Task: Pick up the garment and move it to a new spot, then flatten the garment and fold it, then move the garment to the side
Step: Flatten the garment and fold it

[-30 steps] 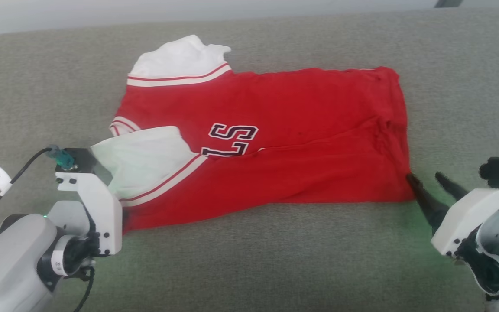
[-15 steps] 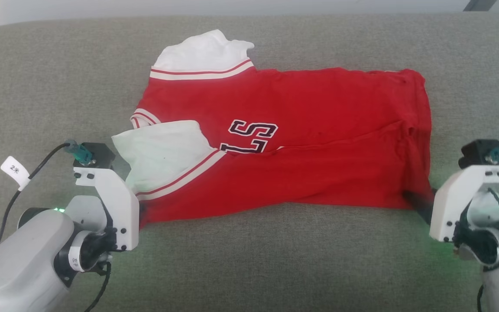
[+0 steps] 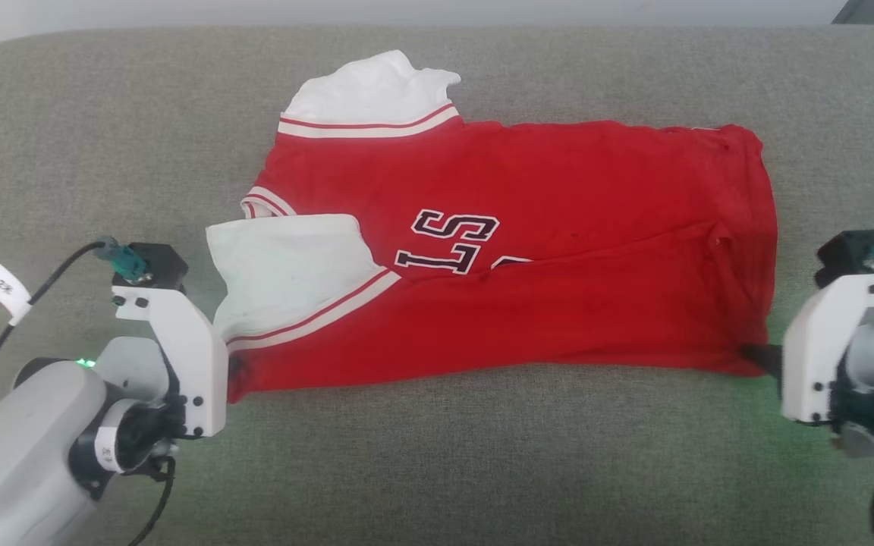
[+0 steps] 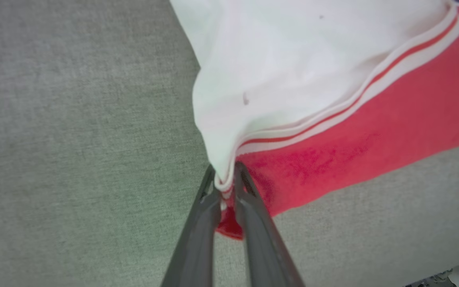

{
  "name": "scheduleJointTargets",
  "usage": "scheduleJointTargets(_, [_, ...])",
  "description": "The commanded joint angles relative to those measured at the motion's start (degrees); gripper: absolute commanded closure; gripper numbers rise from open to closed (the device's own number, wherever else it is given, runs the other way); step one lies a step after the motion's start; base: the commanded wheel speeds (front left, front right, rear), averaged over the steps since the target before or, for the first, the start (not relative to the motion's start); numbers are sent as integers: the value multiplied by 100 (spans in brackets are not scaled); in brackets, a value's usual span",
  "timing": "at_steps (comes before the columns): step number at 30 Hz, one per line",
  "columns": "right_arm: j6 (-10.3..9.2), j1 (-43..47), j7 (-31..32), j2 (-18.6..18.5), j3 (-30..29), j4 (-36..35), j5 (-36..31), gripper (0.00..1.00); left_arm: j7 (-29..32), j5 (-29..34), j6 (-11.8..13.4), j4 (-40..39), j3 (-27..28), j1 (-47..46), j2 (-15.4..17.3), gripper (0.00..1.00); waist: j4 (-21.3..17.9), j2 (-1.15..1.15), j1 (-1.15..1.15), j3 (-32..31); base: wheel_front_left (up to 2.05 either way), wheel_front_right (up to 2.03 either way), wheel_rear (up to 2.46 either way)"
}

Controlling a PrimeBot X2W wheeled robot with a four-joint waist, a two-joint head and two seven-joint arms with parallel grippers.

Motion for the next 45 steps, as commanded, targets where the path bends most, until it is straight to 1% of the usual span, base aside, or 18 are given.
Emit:
scheduleJointTargets(1, [-1,75,95,-84,-47,-118,63,100,57,-27,79,-80,43,43,72,100,3,0,0,-14,0,0,0])
scheduleJointTargets(5, [-2,244,377,-274,-133,-541,225,100,177,-51,295,-460,93,176,329,100,16,0,0,-62,0,0,0])
scheduleJointTargets(10, [-5,617,730,-418,-289,-1063,365,100,271,-82,653,-1059,147,443,657,100,14,0,0,-81,0,0,0])
scheduleJointTargets(14, [-6,986,954,-366,-463,-1364,409,100,311,-131,940,-1487,130,772,865,100,10,0,0,-60,0,0,0])
scheduleJointTargets(16, [-6,1127,985,-285,-572,-1435,418,100,275,-188,1037,-1620,126,947,879,100,9,0,0,-41,0,0,0])
scheduleJointTargets(20, [-5,1359,921,-120,-690,-1349,283,100,187,-300,1094,-1595,99,1258,843,100,-13,0,0,-5,0,0,0])
scheduleJointTargets(26, [-5,1280,711,73,-550,-1048,181,100,148,-436,937,-1132,33,1393,646,100,-56,0,0,14,0,0,0])
scheduleJointTargets(27, [-5,1240,649,101,-528,-969,179,100,147,-430,891,-1037,11,1369,608,90,-60,0,0,10,0,0,0])
scheduleJointTargets(28, [-5,1204,592,117,-501,-882,167,80,143,-435,859,-942,0,1340,568,67,-65,0,0,1,0,0,0])
scheduleJointTargets(29, [-5,1184,544,128,-466,-820,151,67,142,-439,832,-860,-9,1320,530,59,-70,0,0,-14,0,0,0])
scheduleJointTargets(30, [-5,1184,544,128,-466,-820,151,67,142,-439,832,-860,-9,1320,530,59,-70,0,0,-14,0,0,0])
scheduleJointTargets(31, [-5,1171,490,148,-452,-751,161,55,158,-437,806,-790,-19,1283,509,50,-76,0,0,-31,0,0,0])
scheduleJointTargets(32, [-5,1151,433,172,-451,-710,183,25,150,-410,781,-750,-7,1240,498,21,-82,0,0,-49,0,0,0])
scheduleJointTargets(33, [-5,1135,391,182,-460,-679,203,0,138,-386,764,-733,12,1196,497,0,-87,0,0,-73,0,0,0])
scheduleJointTargets(36, [-5,1119,241,166,-527,-717,276,0,176,-339,736,-854,115,1000,647,0,-129,0,0,-180,0,0,0])
scheduleJointTargets(40, [-4,1093,8,244,-646,-870,326,0,283,-252,841,-1092,219,781,874,0,-235,0,0,-264,0,0,0])
scheduleJointTargets(43, [-4,1026,-235,330,-698,-1026,348,0,376,-156,838,-1236,290,574,1048,0,-355,0,0,-296,0,0,0])
scheduleJointTargets(45, [-4,1015,-428,377,-672,-1120,311,0,455,-54,782,-1287,283,371,1151,0,-453,0,0,-310,0,0,0])
